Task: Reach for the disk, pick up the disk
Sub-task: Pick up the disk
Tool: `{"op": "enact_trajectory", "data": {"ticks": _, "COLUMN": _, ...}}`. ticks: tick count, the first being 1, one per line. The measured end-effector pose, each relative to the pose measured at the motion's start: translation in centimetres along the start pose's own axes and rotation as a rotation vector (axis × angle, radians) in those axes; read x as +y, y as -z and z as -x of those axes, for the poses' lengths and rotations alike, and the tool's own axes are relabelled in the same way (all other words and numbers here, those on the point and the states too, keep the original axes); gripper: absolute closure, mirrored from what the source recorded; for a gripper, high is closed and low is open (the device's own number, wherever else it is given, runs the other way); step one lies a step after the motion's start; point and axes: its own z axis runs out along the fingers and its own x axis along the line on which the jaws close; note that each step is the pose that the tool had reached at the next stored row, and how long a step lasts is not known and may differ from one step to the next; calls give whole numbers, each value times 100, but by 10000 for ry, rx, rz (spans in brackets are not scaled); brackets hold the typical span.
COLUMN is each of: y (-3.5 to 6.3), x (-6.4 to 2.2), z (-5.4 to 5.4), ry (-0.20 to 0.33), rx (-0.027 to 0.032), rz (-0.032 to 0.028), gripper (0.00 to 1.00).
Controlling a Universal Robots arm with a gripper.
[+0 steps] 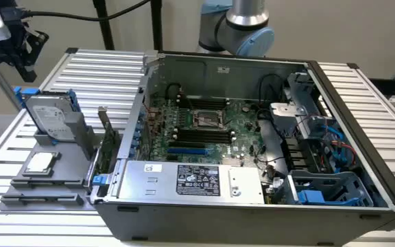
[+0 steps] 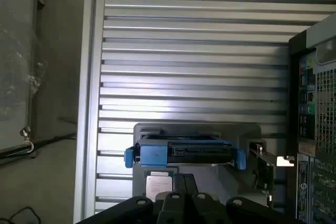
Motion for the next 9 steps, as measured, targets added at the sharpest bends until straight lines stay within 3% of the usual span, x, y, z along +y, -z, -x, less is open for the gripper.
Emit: {"op": "enact_trajectory", "data": {"ticks": 9, "y": 0, "x": 0, "z": 0, "ry": 0, "rx": -1, "rz": 0, "gripper": 89}}
